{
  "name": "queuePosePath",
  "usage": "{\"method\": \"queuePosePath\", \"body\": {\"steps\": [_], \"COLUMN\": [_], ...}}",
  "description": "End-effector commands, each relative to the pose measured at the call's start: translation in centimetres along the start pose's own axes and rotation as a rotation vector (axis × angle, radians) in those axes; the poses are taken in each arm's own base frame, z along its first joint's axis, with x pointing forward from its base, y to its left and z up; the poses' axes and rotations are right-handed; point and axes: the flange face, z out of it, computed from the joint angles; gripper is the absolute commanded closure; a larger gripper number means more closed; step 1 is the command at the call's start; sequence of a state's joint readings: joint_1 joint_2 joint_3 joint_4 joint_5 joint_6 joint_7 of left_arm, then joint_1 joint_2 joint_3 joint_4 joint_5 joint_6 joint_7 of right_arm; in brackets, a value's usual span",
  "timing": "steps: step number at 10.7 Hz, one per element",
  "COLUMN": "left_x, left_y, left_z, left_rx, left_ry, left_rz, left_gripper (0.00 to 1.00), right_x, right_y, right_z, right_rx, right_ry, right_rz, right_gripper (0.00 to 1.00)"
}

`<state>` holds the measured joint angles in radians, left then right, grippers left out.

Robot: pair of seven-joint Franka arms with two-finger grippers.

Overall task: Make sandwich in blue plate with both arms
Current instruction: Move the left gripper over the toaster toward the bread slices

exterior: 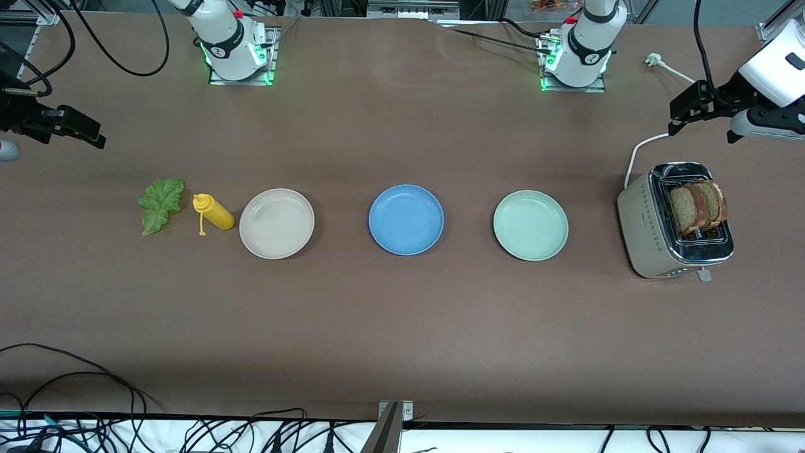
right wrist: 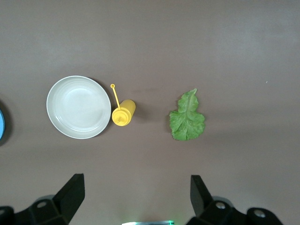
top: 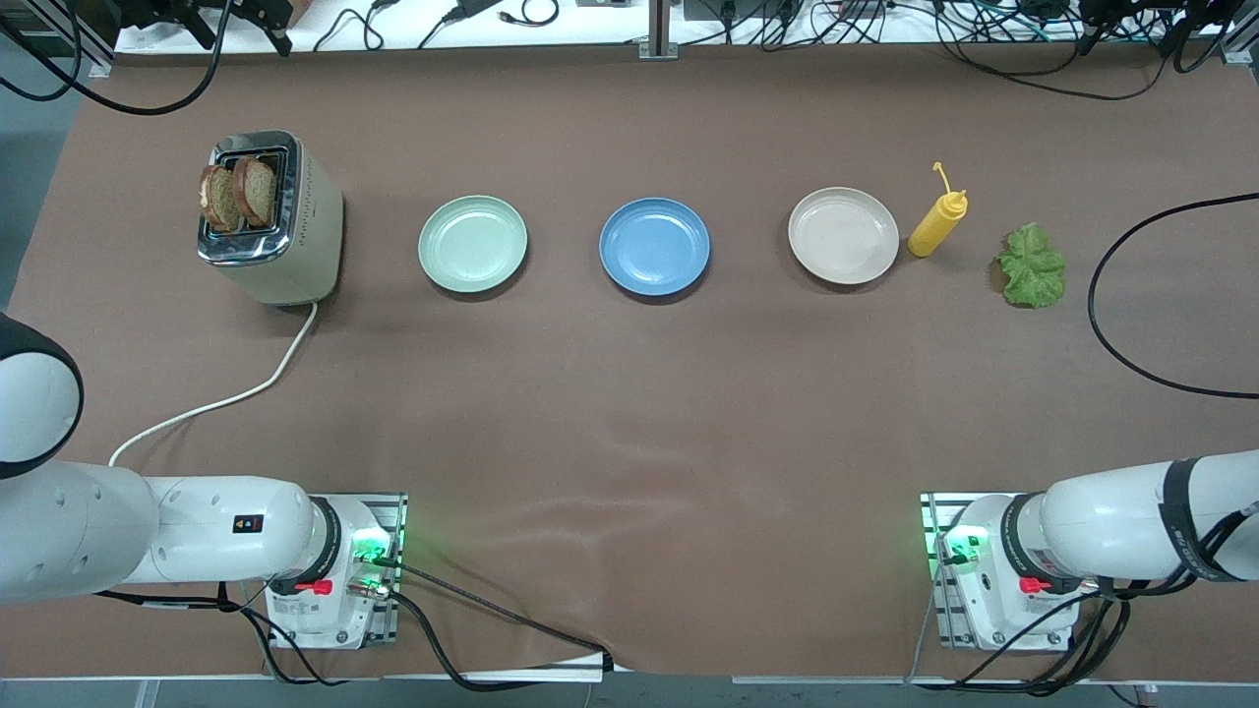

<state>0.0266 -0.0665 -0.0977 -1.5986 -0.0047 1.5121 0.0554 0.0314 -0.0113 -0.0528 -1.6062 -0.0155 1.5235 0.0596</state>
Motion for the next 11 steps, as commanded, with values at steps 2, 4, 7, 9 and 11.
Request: {"method": "queuePosePath", "body": {"steps": [2, 4, 7, 9, 11], "left_x": [1.5, 1.3, 1.5, 1.6, 2.5], "left_y": [-2.3, -2.2, -2.2, -2.4, -2.6], "left_z": [0.1, 0.2, 0.7, 1.1, 2.7], "left_rx": [-0.032, -0.033, -0.031, -0.022, -0.027], "left_ry": [-0.008, -0.020, -0.033, -0.040, -0.067], "left_rz": [-0.011, -0.007, 0.065, 0.076, 0.074], "left_gripper": [0.00, 0.00, 0.00, 0.00, 0.00], "right_x": [-0.3, -0.3, -0.5, -0.6, -0.5], "right_y": [-0.2, -0.1, 0.7, 0.4, 0.3], "right_z": [-1.1, -3.2, -4.3, -4.1, -3.8], "right_rx": [0.002, -0.007, -0.009, -0.007, -0.006], "right_ry": [0.013, 0.058, 0.072, 0.053, 0.047], "right_rz": [0.013, 0.004, 0.008, 0.002, 0.000], "right_gripper": [0.00, 0.00, 0.00, 0.00, 0.00]}}
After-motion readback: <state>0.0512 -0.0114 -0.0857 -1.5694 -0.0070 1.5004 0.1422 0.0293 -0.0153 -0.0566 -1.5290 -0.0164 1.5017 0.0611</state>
